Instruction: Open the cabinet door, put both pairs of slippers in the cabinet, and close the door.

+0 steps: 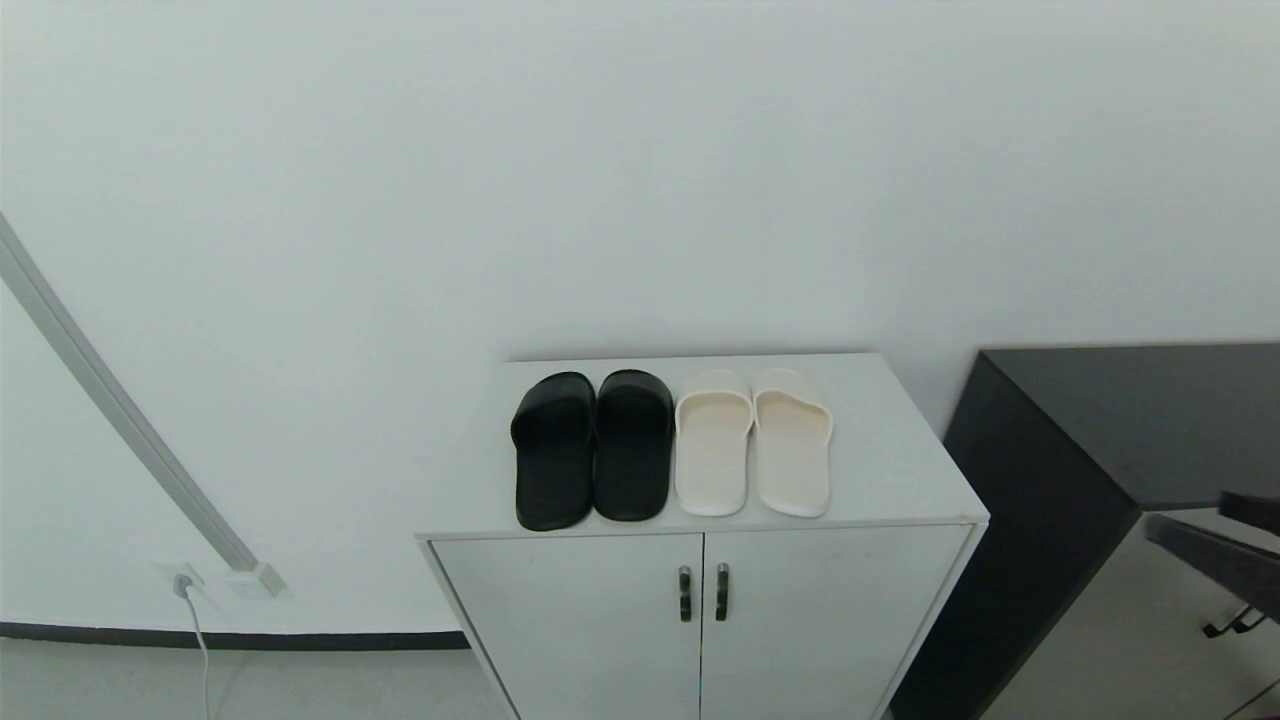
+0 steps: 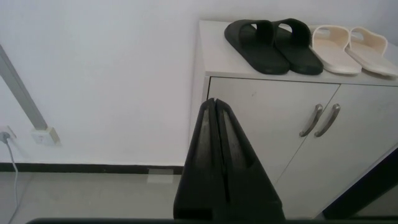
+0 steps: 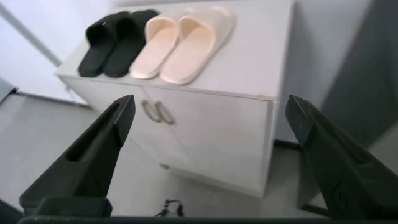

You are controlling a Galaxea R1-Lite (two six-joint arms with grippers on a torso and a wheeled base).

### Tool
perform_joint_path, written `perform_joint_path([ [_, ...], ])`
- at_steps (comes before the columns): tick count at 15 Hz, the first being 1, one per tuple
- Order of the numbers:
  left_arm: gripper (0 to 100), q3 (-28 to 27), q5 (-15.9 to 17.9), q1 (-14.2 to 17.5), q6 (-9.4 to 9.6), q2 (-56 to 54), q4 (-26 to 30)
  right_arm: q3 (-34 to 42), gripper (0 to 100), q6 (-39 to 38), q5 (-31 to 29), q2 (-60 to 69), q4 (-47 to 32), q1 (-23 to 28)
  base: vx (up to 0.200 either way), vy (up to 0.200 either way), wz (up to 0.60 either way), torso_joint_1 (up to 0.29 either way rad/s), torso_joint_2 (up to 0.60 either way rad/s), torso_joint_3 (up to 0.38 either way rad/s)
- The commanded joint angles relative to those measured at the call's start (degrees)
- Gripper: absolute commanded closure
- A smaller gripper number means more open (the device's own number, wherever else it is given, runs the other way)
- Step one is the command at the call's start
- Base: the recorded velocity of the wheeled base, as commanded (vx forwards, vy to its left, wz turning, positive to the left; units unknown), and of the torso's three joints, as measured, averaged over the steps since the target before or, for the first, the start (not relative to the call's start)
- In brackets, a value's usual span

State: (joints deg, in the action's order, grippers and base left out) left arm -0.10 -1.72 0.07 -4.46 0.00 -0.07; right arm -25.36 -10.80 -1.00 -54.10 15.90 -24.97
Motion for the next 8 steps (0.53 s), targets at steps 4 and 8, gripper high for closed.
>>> perform_joint_path([
  [4, 100, 0.0, 0.0, 0.0, -0.11, 0.0, 0.0, -15.2, 0, -7.0, -17.2, -31.8, 10.6, -18.6, 0.000, 0.000, 0.00, 0.000, 0.00, 0.000],
  [8, 100, 0.0, 0.0, 0.0, -0.11, 0.1, 0.1, -28.9, 0, -8.0, -26.2, -45.3, 10.7, -19.9, 0.000, 0.000, 0.00, 0.000, 0.00, 0.000],
])
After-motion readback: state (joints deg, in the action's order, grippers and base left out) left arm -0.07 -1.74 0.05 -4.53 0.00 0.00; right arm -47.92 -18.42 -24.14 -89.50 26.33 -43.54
